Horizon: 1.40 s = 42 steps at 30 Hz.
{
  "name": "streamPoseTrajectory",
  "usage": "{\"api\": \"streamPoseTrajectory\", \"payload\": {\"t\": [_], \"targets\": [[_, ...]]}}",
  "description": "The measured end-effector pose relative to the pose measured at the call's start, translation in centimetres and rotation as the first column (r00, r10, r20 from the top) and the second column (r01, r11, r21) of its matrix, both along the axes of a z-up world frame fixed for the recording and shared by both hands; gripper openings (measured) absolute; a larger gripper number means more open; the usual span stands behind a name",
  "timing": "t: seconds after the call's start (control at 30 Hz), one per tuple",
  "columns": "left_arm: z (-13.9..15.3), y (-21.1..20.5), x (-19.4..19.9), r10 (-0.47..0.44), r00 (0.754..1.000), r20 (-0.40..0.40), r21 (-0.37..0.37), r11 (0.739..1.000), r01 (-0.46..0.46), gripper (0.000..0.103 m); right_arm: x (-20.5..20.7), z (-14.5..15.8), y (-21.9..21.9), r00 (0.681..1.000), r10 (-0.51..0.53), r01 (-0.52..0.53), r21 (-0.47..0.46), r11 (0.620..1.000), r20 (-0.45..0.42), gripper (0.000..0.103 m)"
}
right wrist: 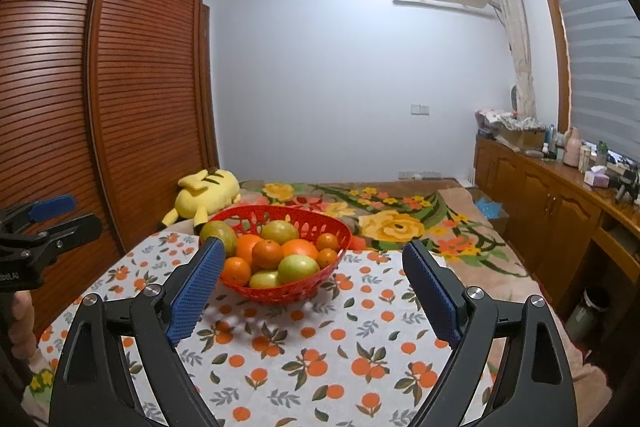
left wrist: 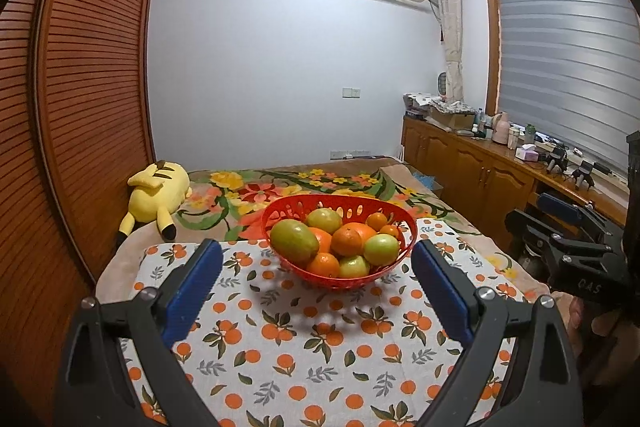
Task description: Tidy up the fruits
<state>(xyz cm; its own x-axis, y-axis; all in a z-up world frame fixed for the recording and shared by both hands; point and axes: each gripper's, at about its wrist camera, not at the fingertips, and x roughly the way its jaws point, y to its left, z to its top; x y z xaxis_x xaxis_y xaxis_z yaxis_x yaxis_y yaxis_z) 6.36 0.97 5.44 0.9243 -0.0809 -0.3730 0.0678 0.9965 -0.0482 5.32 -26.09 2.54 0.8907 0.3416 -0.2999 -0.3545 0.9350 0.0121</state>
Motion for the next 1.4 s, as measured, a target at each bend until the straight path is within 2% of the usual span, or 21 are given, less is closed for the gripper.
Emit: {"api": "streamPoseTrajectory", "payload": {"t": [1.4], "targets": [[-0.85, -0.33, 0.11, -0.005, 1.000, -0.015, 0.003, 1.000, 0.005, 0.096, 0.00, -0.46, -0.26, 1.000, -0.008, 0.008, 0.006, 1.000, -0.008, 0.092]]}}
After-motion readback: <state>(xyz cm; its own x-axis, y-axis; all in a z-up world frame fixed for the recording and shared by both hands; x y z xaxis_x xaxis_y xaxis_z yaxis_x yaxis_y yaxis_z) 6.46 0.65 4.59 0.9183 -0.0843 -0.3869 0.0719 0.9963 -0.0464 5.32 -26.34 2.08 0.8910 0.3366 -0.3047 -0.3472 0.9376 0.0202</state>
